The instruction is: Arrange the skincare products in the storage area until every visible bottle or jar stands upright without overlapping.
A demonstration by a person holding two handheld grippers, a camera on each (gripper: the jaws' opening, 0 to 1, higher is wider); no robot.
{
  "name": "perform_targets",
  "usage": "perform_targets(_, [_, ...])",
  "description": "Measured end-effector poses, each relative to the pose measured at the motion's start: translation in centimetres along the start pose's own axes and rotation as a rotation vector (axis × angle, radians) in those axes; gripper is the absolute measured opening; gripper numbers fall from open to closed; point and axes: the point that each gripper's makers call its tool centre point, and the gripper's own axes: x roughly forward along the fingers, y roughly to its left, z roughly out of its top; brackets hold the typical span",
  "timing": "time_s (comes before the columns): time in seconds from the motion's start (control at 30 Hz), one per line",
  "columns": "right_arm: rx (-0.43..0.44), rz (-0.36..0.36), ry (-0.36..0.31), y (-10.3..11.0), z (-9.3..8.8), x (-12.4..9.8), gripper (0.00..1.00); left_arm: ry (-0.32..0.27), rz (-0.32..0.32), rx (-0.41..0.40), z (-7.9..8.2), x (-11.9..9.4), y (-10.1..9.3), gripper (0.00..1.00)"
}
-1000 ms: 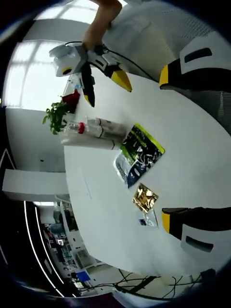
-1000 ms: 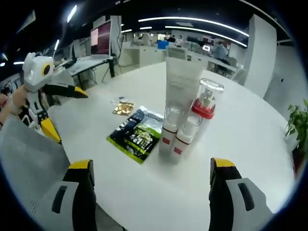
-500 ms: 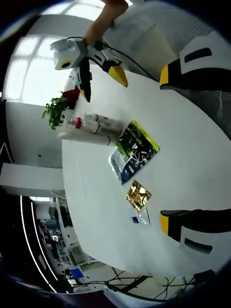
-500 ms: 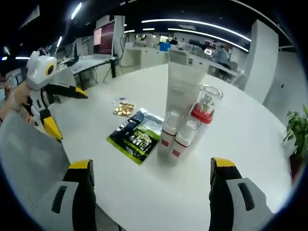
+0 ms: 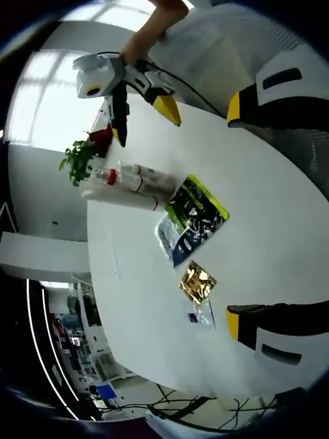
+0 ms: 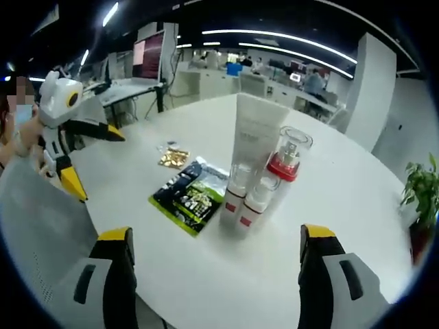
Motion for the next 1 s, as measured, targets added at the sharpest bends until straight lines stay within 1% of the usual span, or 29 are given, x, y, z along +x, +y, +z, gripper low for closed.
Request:
perform_targets(0.3, [0.013, -0.004, 0.003, -0.2, -0.3, -0.1, 1.00, -0.013, -0.001, -0.004, 0.3, -0.2, 0.1, 0.99])
perform_targets(0.43, [0.012, 0.008, 0.013, 0.0, -0.6, 0.1, 1.00, -0.007, -0.005, 0.008, 0.2, -0.1, 0.0, 0.99])
perform_targets(0.6, [0.008, 0.017, 0.021, 0.1, -0.8, 0.3, 1.00, -0.007, -0.012, 0.002, 0.2, 0.1, 0.1, 0.99])
perform_targets(0.77, [0.019, 0.038, 0.038, 0.6, -1.2, 0.4, 1.00, -0.001, -0.017, 0.002, 0.1, 0.4, 0.2, 0.99])
perform_targets(0.83, [0.024, 0.054, 0.036, 0.9, -1.1, 0.5, 1.00, -0.002, -0.016, 0.006, 0.2, 0.3, 0.2, 0.99])
perform_targets(1.0, [-0.002, 0.043, 0.051, 0.8, -1.0, 0.6, 1.00, -0.014, -0.016, -0.012, 0.3, 0.3, 0.4, 0.99])
